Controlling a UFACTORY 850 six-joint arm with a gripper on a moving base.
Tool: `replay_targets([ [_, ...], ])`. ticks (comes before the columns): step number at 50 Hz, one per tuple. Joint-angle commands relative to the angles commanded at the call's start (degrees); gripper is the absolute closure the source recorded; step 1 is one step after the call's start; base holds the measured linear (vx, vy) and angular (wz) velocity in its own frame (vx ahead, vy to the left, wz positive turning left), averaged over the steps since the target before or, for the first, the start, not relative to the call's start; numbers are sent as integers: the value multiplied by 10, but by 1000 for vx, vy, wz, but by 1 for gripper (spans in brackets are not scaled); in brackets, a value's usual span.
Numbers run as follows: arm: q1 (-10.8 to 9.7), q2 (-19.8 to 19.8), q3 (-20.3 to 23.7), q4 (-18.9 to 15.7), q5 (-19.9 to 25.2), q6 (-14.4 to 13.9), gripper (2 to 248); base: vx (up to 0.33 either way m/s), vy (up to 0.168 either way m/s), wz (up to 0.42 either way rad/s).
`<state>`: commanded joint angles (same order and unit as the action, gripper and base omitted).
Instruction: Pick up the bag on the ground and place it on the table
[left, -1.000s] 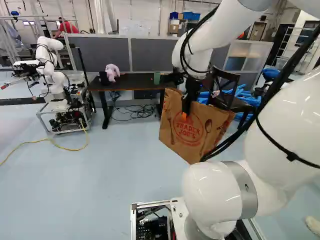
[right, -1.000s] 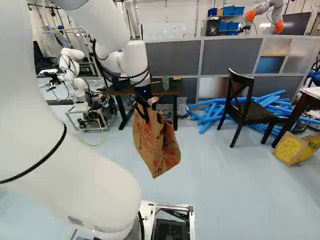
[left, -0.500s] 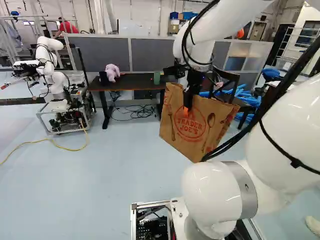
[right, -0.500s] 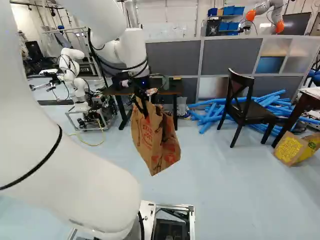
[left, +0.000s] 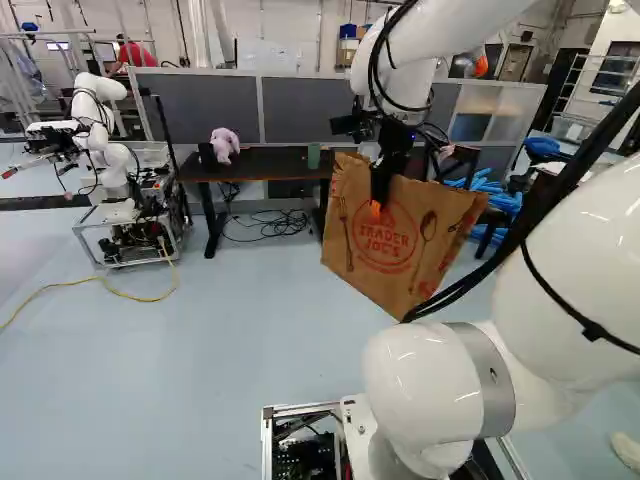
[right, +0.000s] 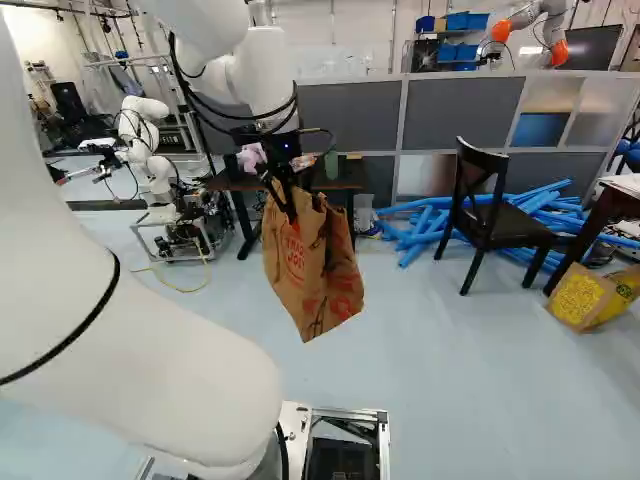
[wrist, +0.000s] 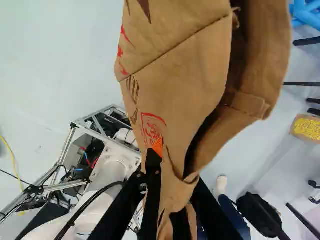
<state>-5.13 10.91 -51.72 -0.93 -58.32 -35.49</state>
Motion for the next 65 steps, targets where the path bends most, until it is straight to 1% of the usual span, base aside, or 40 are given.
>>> replay_targets([
  [14, 1, 6, -13, 0, -18, 0, 229, 0, 0, 0],
  [37, 1, 7, -14, 0, -19, 0, 229, 11, 0, -1],
  [65, 1, 7, -14, 0, -19, 0, 229, 121, 0, -9],
])
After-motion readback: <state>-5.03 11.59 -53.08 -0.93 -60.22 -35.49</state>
